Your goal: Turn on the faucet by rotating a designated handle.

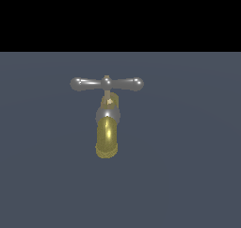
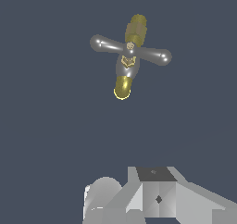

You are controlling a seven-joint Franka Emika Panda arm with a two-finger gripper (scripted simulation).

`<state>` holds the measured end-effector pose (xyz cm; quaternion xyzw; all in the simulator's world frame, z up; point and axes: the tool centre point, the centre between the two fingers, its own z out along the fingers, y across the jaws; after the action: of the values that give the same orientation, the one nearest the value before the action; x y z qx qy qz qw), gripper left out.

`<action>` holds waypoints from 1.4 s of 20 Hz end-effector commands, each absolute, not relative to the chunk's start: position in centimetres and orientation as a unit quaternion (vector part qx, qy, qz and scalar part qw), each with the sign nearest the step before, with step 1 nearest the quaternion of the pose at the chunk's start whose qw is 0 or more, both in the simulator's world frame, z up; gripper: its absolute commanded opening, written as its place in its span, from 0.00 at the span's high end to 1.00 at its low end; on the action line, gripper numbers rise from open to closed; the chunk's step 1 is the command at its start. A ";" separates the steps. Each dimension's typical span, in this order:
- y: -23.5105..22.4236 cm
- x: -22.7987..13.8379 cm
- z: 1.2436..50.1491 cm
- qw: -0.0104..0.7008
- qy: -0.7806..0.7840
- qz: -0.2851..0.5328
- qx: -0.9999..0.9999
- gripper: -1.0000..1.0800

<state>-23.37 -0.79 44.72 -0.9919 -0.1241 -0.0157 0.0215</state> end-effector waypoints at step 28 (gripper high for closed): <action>-5.5 -16.3 30.4 0.009 -0.470 -0.006 -0.882 1.00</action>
<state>-16.78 -5.41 31.13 -0.8914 -0.4531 -0.0067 0.0096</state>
